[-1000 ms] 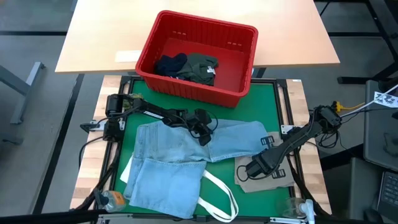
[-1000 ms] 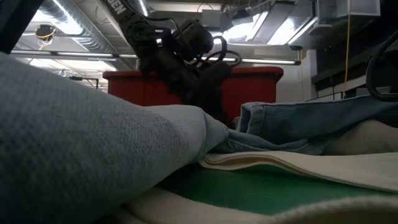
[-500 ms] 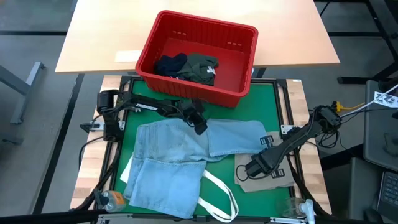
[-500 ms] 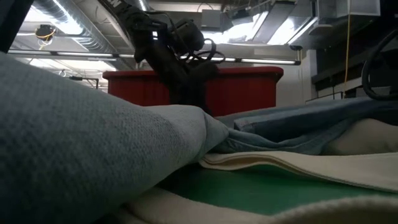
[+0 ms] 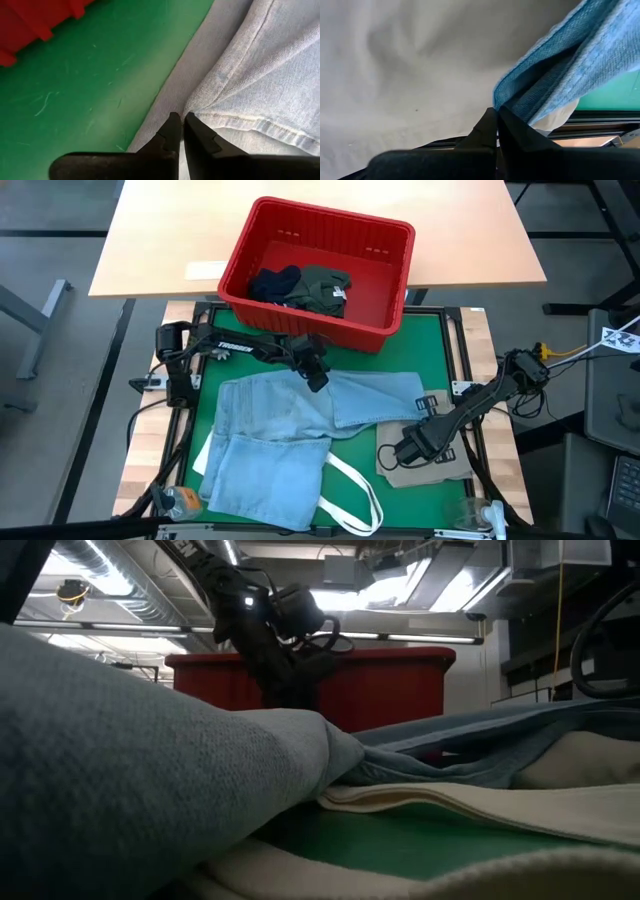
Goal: Fold Laundry from Bin
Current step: Fold the light blue pants
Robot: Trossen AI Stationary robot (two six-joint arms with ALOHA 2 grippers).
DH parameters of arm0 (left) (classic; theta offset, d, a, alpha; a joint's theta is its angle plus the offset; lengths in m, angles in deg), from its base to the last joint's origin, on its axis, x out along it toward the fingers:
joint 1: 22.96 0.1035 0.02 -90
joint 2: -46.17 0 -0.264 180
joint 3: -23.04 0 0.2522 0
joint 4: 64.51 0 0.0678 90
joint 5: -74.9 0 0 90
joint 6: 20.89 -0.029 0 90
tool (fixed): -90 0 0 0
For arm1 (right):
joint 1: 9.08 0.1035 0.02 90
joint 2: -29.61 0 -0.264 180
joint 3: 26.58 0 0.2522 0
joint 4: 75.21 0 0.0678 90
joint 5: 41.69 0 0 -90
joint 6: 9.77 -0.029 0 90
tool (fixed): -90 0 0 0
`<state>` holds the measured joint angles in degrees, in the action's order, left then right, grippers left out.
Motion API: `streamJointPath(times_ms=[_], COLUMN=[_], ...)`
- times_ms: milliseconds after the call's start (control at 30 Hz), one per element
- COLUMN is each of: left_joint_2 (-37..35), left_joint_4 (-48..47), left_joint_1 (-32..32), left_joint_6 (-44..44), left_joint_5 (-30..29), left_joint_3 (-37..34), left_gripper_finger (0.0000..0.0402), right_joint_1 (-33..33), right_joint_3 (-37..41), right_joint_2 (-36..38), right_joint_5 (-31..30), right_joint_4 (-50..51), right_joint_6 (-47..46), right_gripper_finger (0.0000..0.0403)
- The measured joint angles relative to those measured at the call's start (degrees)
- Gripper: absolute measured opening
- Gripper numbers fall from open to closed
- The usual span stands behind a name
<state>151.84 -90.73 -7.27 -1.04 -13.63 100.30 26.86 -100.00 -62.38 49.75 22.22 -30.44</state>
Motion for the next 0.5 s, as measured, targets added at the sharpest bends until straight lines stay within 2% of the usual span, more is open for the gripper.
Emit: streamJointPath(times_ms=[200, 500], left_joint_2=[0.0, 0.1], left_joint_4=[0.8, 1.2], left_joint_1=[-0.3, -0.3], left_joint_6=[-1.0, -0.9], left_joint_5=[-1.7, -2.3], left_joint_3=[-0.2, -0.2], left_gripper_finger=[0.004, 0.0045], right_joint_1=[0.0, 0.1], right_joint_3=[0.0, 0.0], right_joint_2=[0.0, 0.0], right_joint_5=[1.1, 2.1], right_joint_4=[0.6, 1.7], right_joint_6=[-0.1, -1.5], right_gripper_finger=[0.0015, 0.0112])
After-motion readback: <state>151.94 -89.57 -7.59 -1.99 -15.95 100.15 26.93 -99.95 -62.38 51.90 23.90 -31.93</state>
